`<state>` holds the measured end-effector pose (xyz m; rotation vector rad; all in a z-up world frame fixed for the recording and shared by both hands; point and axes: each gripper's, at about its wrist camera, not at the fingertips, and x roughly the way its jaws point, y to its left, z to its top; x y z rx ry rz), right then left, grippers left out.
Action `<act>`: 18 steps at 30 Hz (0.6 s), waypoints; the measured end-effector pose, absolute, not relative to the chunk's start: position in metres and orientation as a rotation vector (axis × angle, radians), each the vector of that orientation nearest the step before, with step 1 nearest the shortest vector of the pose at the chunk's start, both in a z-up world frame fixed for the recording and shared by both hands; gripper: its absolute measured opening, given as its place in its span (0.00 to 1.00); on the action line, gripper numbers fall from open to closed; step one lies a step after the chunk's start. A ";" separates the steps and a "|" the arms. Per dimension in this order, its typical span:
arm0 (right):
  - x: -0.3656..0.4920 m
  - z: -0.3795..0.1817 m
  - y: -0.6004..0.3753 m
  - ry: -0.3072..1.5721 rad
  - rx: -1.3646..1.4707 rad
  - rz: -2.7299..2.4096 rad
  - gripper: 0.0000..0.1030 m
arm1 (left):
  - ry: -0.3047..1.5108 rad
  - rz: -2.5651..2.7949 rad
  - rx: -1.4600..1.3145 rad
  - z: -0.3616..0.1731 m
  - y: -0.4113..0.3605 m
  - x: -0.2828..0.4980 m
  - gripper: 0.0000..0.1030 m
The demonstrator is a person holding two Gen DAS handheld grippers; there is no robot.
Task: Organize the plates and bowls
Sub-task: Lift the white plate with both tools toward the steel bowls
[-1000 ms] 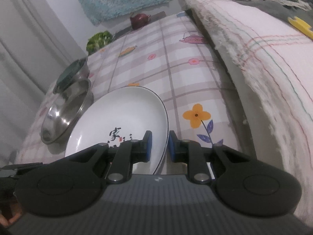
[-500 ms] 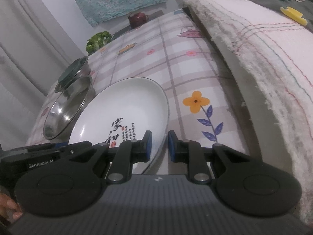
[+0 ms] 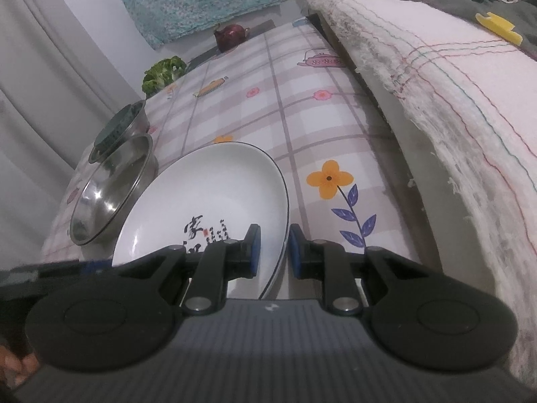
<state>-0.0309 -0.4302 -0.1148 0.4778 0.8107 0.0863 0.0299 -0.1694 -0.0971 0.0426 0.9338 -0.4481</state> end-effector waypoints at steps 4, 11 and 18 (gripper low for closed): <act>-0.032 -0.116 -0.429 0.807 0.474 0.085 0.17 | 0.923 -0.443 0.070 -0.097 -0.174 0.034 0.30; -0.033 -0.114 -0.424 0.805 0.444 0.081 0.18 | 0.913 -0.418 0.088 -0.097 -0.180 0.034 0.29; -0.031 -0.111 -0.419 0.807 0.411 0.085 0.19 | 0.929 -0.402 0.091 -0.093 -0.176 0.029 0.28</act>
